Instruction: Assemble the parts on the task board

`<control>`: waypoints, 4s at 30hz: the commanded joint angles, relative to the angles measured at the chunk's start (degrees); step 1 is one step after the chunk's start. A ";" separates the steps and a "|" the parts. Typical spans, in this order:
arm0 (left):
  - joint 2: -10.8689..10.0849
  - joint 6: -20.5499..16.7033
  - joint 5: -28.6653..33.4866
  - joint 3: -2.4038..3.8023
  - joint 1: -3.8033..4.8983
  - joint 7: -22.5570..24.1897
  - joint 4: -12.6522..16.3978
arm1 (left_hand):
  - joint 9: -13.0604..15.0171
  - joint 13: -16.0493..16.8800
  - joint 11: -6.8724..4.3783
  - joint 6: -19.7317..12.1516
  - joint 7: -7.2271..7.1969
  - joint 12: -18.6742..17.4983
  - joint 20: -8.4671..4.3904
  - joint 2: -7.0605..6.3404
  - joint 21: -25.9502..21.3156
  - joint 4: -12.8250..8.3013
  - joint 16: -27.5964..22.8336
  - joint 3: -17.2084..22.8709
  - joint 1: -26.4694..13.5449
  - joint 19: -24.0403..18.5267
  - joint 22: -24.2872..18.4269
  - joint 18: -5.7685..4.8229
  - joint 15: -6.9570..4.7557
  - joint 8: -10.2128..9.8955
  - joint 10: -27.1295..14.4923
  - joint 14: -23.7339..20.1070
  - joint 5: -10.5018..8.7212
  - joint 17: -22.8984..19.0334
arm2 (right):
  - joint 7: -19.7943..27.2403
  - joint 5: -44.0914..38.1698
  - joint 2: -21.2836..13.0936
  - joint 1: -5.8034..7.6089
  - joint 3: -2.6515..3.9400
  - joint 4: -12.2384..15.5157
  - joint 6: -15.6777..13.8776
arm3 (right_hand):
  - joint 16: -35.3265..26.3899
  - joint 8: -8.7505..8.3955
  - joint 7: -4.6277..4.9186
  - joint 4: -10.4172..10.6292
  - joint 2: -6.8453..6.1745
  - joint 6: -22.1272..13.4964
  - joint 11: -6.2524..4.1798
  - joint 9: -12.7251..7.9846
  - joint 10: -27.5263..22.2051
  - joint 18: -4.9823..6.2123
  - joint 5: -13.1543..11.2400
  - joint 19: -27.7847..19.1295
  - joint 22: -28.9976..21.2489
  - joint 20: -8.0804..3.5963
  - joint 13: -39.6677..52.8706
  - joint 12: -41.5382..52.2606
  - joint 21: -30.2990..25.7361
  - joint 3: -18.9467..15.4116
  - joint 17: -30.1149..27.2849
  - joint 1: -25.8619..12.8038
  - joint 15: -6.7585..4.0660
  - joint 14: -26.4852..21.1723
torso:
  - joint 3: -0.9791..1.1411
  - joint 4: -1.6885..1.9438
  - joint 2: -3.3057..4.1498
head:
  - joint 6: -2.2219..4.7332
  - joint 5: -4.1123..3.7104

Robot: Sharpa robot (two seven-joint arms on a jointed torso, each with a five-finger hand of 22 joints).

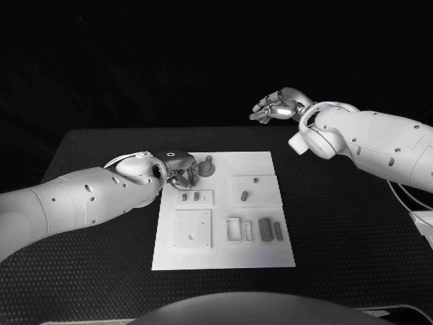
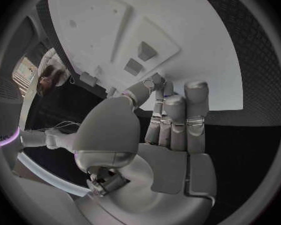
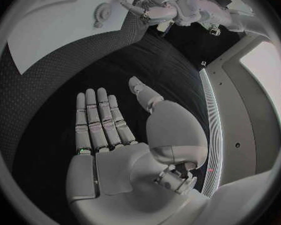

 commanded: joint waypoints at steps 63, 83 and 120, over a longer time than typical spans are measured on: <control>-3.57 -2.25 1.83 0.20 -0.15 -0.77 -3.47 | -2.66 -0.53 1.55 -8.62 1.36 0.07 0.18 -3.31 -2.00 -1.08 0.56 -2.62 0.26 -0.09 -0.10 7.61 0.69 -3.74 -3.52 -1.04 -0.38 -1.42 | 0.26 -1.62 -1.30 -0.01 0.03 -0.66 1.09 | -0.23 0.37 1.48 -0.08 0.07 -0.36 -0.02 -0.20 0.25 1.29 -0.15 -0.13 0.15 0.58 -0.40 0.37 -0.46 -0.50 -0.12 0.24 0.12 -0.43 | -0.04 0.04 -0.02 | 0.40 -0.07; -11.97 1.33 48.61 6.54 3.09 7.47 0.95 | -2.40 0.23 2.81 -9.60 2.76 0.21 3.87 -4.41 -18.69 0.55 -17.44 -5.54 -6.98 -15.23 -10.13 3.27 2.37 -2.18 -3.06 -14.84 -0.93 -10.05 | 1.96 -33.81 -7.88 -1.30 -2.06 7.04 1.51 | 6.70 3.14 -0.66 -0.19 -2.10 4.68 -4.65 0.13 11.10 5.46 -0.10 11.86 2.44 -0.65 0.26 4.25 5.48 0.44 3.14 5.25 -5.42 12.16 | 0.12 0.08 -0.14 | 2.24 -0.62; -13.53 1.83 56.98 6.49 3.57 9.32 5.68 | -2.37 0.80 2.79 -9.45 3.54 0.12 3.02 -2.54 -22.20 -0.79 -21.55 -7.43 -7.13 -13.12 -14.02 2.03 2.40 -0.95 -2.81 -13.00 -0.97 -10.19 | -1.93 -48.74 -4.70 -8.18 -6.70 7.38 -6.79 | 28.02 1.44 -1.51 -0.09 -4.14 4.53 -1.19 -3.68 5.02 6.28 -0.15 33.05 10.77 -10.58 -7.79 -18.82 20.30 6.39 13.38 9.46 -8.63 28.29 | 0.01 0.14 -0.11 | 3.25 -0.73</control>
